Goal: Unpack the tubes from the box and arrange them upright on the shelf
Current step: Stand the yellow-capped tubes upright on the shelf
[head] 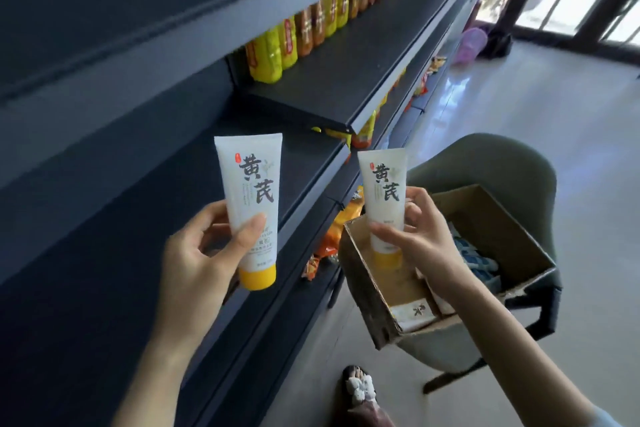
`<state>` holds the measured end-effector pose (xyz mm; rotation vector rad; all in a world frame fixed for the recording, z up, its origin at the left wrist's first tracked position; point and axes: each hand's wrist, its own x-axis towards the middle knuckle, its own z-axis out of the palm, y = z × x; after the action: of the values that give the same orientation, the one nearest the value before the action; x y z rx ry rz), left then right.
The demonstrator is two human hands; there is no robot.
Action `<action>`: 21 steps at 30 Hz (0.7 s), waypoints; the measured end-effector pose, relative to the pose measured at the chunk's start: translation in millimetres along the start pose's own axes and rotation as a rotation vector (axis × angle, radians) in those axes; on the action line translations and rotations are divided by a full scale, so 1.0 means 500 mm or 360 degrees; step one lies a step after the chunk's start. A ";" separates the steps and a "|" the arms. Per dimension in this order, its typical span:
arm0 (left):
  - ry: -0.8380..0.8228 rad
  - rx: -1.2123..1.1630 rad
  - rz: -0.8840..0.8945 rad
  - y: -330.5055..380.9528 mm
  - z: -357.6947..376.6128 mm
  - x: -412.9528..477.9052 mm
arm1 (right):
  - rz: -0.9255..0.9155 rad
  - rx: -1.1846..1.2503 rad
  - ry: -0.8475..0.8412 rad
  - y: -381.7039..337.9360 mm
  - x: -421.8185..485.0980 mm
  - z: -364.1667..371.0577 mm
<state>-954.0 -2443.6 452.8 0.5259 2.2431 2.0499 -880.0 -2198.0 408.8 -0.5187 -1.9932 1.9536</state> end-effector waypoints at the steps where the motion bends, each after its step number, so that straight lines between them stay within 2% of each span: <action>1: 0.0031 -0.0022 0.0026 0.022 -0.014 -0.007 | -0.0045 -0.0010 -0.0049 -0.030 -0.006 0.010; 7: 0.0212 -0.0122 0.0166 0.134 -0.075 -0.056 | -0.0271 0.0035 -0.0302 -0.176 -0.031 0.068; 11: 0.0311 -0.0088 0.0218 0.184 -0.099 -0.101 | -0.0316 0.0097 -0.0494 -0.223 -0.041 0.099; 21: 0.0871 -0.0018 0.0351 0.271 -0.097 -0.237 | -0.0515 0.0031 -0.1001 -0.307 -0.027 0.139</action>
<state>-826.9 -2515.9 568.9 0.2345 2.5435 2.5730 -906.5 -2267.2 560.6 0.4650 -2.2092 2.0759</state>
